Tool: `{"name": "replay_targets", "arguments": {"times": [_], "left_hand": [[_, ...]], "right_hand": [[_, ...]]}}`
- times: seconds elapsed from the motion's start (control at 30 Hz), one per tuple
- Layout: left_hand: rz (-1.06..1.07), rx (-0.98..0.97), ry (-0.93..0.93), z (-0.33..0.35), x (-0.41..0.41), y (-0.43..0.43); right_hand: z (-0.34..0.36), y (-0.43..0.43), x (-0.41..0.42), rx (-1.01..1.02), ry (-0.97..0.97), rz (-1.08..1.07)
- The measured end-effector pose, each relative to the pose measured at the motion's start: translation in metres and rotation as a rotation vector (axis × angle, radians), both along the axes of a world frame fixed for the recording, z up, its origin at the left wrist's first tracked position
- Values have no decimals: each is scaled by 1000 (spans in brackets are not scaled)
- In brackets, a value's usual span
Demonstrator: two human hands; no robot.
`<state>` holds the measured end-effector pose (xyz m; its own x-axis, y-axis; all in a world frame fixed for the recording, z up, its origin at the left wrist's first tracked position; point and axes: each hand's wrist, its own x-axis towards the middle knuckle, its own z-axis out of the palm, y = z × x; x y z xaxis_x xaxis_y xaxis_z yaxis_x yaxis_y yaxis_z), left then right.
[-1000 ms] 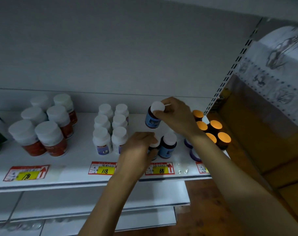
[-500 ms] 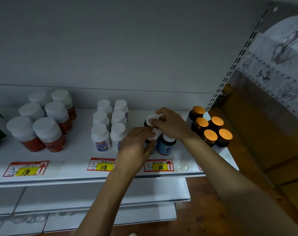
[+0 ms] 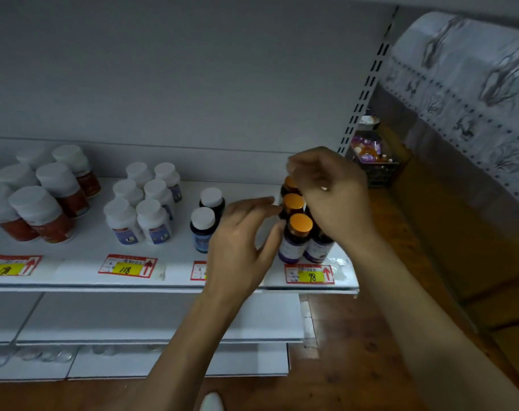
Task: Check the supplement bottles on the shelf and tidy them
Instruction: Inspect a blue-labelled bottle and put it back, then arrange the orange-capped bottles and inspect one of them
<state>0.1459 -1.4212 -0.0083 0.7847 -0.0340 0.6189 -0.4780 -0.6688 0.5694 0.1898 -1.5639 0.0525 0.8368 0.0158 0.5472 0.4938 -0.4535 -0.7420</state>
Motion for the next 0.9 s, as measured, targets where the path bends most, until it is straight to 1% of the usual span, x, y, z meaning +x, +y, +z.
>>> {"name": "replay_targets", "arguments": {"times": [0.03, 0.07, 0.13, 0.2, 0.3, 0.37, 0.47, 0.63, 0.73, 0.8, 0.87, 0.9], "left_hand": [[-12, -2, 12, 1, -5, -11], [-18, 3, 31, 0, -9, -20], [-17, 22, 74, -2, -16, -36], [2, 27, 105, -5, -25, -49], [60, 2, 132, -7, -41, -68], [96, -22, 133, -9, -52, -79], [112, -57, 150, -15, -66, -88], [127, -129, 212, -22, -77, -91], [89, -137, 241, -23, -71, -87], [62, -219, 310, -21, -67, -86], [-2, -351, 384, -14, -65, -88], [-49, -403, 417, -11, -64, -90]], "right_hand": [[-5, -16, -3, -14, -25, -40], [-11, -31, -5, -21, -11, -79], [-29, -53, -10, -17, 104, -131], [-52, -66, -14, -60, 187, -151], [-83, -73, -17, -235, 197, -143], [-99, -73, -17, -327, 259, -124], [-115, -70, -17, -354, 323, -93], [-117, -74, -18, -209, 273, -105], [-105, -77, -26, -58, 262, -140], [-83, -80, -34, 99, 289, -130], [-54, -83, -42, 249, 342, -50], [-41, -83, -45, 290, 352, -1]]}}
